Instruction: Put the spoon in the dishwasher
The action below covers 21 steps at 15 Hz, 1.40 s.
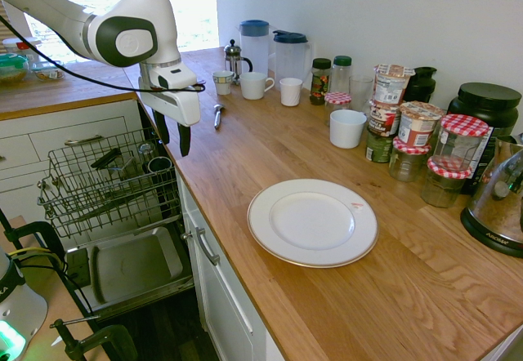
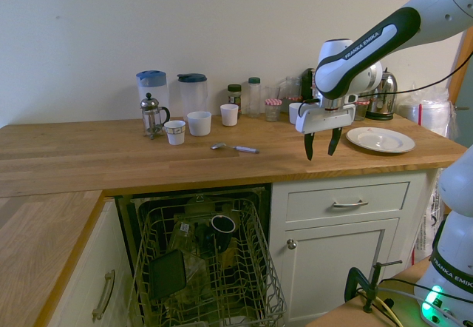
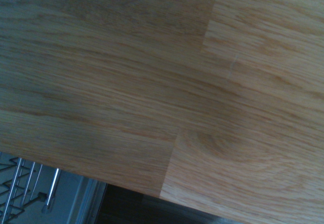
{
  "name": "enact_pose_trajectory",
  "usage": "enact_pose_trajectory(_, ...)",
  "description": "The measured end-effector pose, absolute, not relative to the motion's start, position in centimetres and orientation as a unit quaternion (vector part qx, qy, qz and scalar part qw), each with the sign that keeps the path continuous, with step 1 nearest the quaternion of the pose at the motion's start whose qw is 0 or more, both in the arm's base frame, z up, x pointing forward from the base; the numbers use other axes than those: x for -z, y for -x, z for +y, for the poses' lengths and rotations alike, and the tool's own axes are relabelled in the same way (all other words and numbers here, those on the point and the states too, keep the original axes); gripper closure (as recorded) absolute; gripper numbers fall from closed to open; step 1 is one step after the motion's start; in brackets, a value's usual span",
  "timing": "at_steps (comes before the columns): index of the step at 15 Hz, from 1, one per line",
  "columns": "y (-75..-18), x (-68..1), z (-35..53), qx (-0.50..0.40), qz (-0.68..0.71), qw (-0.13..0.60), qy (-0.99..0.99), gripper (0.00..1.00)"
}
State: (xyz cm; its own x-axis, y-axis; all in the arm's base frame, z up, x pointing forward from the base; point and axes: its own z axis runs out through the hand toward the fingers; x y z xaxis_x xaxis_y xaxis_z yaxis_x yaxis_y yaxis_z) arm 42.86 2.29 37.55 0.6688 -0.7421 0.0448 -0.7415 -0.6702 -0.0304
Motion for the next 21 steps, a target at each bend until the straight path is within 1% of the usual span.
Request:
enact_pose_trajectory(3, -43.0, -37.6, 2.3, 0.023, 0.408, 0.007, 0.912, 0.0)
enact_pose_trajectory(5, -44.5, -38.7, 3.0, 0.037, 0.395, 0.006, 0.918, 0.0)
enact_pose_trajectory(10, -52.1, -40.5, 5.6, 0.075, 0.337, -0.008, 0.938, 0.0)
enact_pose_trajectory(13, -57.4, -41.6, 8.0, 0.088, 0.285, 0.006, 0.955, 0.0)
enact_pose_trajectory(15, -59.9, -41.9, 10.2, 0.088, 0.252, 0.017, 0.964, 0.0)
enact_pose_trajectory(18, -62.0, -41.2, 13.4, 0.079, 0.204, 0.042, 0.975, 0.0)
enact_pose_trajectory(21, -63.2, -40.5, 14.1, 0.077, 0.185, 0.05, 0.978, 0.0)
